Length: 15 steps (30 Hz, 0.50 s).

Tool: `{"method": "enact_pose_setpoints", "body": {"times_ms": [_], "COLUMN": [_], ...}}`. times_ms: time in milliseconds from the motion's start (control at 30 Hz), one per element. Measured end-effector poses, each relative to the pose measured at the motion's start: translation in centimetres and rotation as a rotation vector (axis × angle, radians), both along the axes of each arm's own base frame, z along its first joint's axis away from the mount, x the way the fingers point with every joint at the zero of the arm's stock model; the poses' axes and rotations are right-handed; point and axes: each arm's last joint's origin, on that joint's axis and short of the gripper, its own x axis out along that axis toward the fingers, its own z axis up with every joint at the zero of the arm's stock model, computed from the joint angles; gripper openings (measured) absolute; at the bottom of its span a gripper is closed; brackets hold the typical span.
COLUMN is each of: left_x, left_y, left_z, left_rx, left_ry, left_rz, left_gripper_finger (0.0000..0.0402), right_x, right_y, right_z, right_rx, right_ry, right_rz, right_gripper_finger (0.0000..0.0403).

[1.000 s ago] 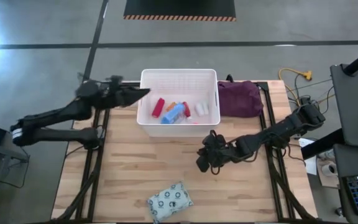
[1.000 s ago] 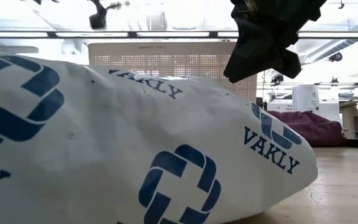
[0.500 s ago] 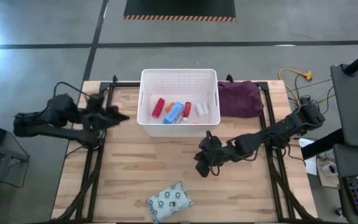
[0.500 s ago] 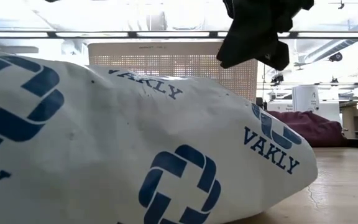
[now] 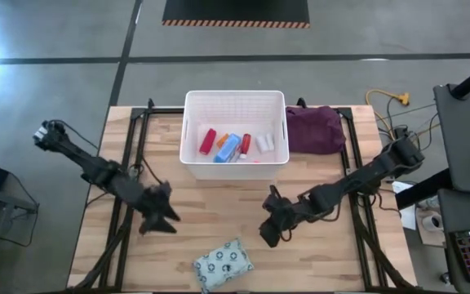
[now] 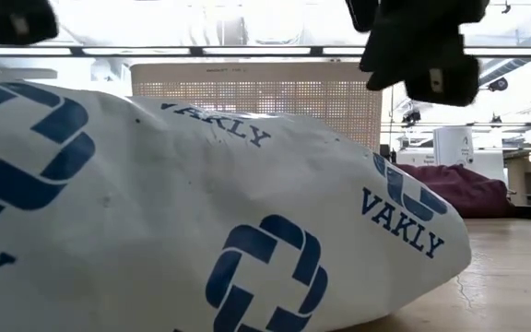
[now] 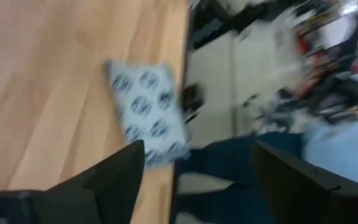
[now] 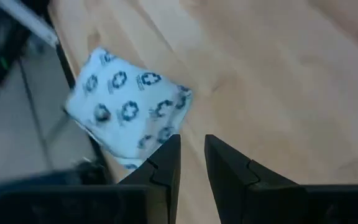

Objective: Pick & place medical supplies in basket/bin
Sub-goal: Put the mailer bag into the white bin

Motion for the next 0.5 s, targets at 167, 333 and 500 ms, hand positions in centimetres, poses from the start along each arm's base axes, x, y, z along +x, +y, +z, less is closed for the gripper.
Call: {"method": "enact_pose_setpoints", "body": {"times_ms": [167, 333, 500], "left_x": [0.7, 0.9, 1.4], "left_y": [-2.2, -4.0, -5.3], "left_z": [-2.8, -5.9, -8.2], "left_rx": [0.037, 0.112, 0.126], "left_ry": [0.14, 0.259, 0.297], "left_rz": [-0.037, -0.084, -0.102], "left_gripper_finger": [0.0218, 0.0146, 0.006], "right_x": [1.3, 2.4, 3.4], "right_y": [1.1, 2.3, 3.8], "right_z": [0.1, 1.0, 0.7], "right_rx": [0.191, 0.214, 0.167], "right_ry": [-0.053, -0.08, -0.056], "right_rz": [-0.045, -0.108, 0.007], "right_gripper_finger": [0.0068, 0.0068, 0.0068]}}
